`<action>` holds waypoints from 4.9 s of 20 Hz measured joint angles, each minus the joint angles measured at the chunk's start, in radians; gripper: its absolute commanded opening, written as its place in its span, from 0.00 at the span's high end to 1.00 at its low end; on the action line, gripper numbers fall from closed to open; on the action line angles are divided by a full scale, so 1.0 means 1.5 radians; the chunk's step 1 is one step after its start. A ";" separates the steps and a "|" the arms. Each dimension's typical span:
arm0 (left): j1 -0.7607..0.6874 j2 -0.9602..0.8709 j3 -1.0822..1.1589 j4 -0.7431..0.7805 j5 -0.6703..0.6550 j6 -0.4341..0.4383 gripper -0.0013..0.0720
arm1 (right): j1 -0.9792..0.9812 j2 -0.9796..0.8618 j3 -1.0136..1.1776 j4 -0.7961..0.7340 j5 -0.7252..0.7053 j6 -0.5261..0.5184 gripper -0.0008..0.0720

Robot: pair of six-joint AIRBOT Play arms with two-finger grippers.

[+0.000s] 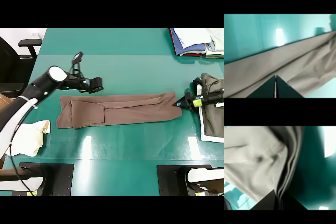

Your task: Fold the shirts.

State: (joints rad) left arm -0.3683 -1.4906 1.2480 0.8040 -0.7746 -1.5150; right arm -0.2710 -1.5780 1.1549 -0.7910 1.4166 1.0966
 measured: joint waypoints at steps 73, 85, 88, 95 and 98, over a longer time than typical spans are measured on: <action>0.211 0.189 0.243 0.238 -0.271 0.017 0.95 | 0.414 -0.156 0.318 0.053 -0.181 0.117 0.97; 0.086 0.189 0.243 0.218 -0.191 0.021 0.95 | -0.068 0.024 0.356 -0.068 -0.210 0.181 0.97; 0.076 0.189 0.243 0.216 -0.183 0.021 0.95 | -0.124 0.031 0.357 -0.065 -0.221 0.183 0.97; 0.070 0.189 0.243 0.217 -0.179 0.020 0.95 | -0.153 0.041 0.436 -0.062 -0.234 0.184 0.97; 0.070 0.189 0.243 0.217 -0.180 0.020 0.95 | -0.161 0.057 0.494 -0.066 -0.223 0.184 0.97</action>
State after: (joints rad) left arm -0.2638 -1.2068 1.6123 1.1294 -1.0451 -1.4849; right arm -0.5125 -1.4929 1.8954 -0.8898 1.0817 1.3724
